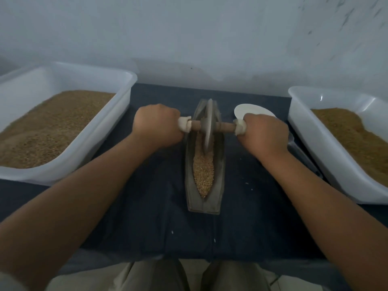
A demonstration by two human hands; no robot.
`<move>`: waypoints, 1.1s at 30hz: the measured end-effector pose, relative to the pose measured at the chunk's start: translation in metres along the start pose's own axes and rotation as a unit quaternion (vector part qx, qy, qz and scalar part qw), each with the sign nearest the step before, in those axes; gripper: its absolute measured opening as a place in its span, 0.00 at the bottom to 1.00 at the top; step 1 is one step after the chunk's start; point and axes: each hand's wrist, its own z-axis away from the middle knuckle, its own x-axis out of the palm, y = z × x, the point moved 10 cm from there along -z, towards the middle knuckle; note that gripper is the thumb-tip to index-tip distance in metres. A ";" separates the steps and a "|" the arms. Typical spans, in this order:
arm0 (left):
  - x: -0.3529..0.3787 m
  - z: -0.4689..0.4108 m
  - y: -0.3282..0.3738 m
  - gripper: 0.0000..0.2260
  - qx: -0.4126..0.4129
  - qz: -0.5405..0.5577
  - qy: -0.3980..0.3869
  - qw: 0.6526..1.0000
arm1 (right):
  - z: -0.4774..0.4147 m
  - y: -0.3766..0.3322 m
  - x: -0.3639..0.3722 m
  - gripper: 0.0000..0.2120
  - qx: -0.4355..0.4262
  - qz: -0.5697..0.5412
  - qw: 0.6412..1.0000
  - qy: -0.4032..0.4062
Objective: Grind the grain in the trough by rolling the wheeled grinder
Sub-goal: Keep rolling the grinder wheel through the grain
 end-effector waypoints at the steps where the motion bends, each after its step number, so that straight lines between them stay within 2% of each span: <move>1: -0.001 -0.009 0.000 0.14 -0.006 0.001 -0.007 1.000 | -0.008 0.001 0.005 0.24 0.007 -0.004 1.000 -0.004; 5: -0.010 0.002 0.006 0.14 0.012 -0.024 0.002 1.000 | 0.006 0.001 0.007 0.24 0.007 -0.005 0.999 -0.032; 8: -0.023 0.039 0.013 0.18 0.065 -0.063 0.053 0.995 | 0.050 0.001 -0.010 0.22 -0.014 0.004 0.999 -0.031; 10: -0.025 0.056 0.014 0.21 0.086 -0.052 0.068 0.993 | 0.070 0.001 -0.023 0.18 -0.025 0.001 0.999 -0.033; 13: -0.014 0.052 0.008 0.23 0.077 -0.033 0.058 0.995 | 0.068 -0.003 -0.030 0.18 -0.034 -0.012 0.999 -0.016; 20: 0.004 -0.009 -0.003 0.16 -0.011 0.011 -0.011 1.000 | -0.010 -0.005 -0.002 0.23 -0.014 0.014 1.000 -0.010; 23: -0.005 0.005 0.002 0.15 -0.005 0.003 -0.020 1.000 | -0.001 -0.006 -0.005 0.26 -0.014 0.012 0.999 -0.028; 25: -0.011 0.028 0.004 0.16 0.018 -0.013 -0.011 1.000 | 0.028 -0.007 -0.014 0.22 -0.028 0.008 0.999 -0.035; 28: -0.023 0.063 0.010 0.21 0.067 -0.028 0.044 0.996 | 0.066 -0.008 -0.036 0.17 -0.063 -0.016 0.998 -0.020; 30: -0.024 0.067 0.009 0.20 0.080 -0.009 0.065 0.995 | 0.073 -0.006 -0.037 0.17 -0.064 -0.021 0.997 -0.025; 33: -0.008 0.039 0.004 0.17 0.045 -0.009 0.026 0.999 | 0.051 -0.005 -0.028 0.19 -0.035 -0.004 0.999 0.002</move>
